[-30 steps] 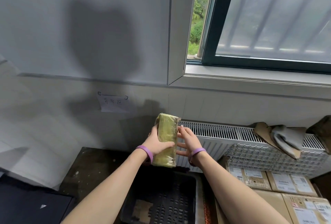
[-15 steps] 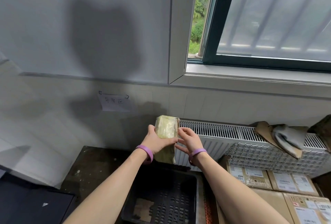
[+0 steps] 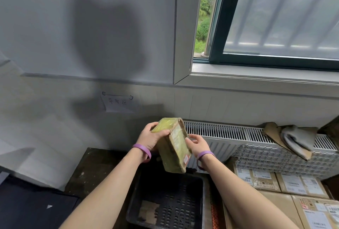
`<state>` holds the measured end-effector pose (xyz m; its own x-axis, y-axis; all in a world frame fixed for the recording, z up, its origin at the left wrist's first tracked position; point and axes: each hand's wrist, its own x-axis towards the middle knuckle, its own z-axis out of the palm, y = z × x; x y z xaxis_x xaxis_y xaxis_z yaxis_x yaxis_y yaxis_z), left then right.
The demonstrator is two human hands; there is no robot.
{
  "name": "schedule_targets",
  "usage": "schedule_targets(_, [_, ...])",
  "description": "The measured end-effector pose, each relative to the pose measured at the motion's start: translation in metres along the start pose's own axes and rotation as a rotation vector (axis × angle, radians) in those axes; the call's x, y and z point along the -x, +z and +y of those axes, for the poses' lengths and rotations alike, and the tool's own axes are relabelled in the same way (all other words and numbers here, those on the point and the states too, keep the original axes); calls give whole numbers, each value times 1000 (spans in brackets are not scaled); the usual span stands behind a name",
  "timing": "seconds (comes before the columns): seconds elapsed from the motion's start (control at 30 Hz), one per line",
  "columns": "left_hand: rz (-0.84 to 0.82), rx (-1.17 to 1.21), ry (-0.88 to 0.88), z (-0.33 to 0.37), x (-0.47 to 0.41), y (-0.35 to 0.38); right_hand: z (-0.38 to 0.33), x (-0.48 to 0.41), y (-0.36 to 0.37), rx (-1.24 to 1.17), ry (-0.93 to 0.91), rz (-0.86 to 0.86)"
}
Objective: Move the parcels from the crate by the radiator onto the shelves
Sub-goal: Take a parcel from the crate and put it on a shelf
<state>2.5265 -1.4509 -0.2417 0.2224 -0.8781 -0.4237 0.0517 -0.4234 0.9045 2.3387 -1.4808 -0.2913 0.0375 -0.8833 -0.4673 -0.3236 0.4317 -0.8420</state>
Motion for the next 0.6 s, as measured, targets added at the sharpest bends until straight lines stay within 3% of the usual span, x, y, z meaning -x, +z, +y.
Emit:
schedule_targets(0.1, [35, 87, -7, -3, -1, 0, 7, 0, 0, 17, 110, -17])
schedule_targets(0.2, [82, 156, 6, -1, 0, 1, 11, 3, 1, -219, 356, -116])
schedule_targets(0.27, [82, 182, 8, 0, -1, 2, 12, 3, 0, -345, 408, -201])
schedule_targets(0.4, [70, 119, -9, 1, -6, -5, 14, -3, -2, -553, 312, -187])
schedule_targets(0.6, [214, -71, 88, -2, -13, -15, 10, -7, -10, -437, 184, -110])
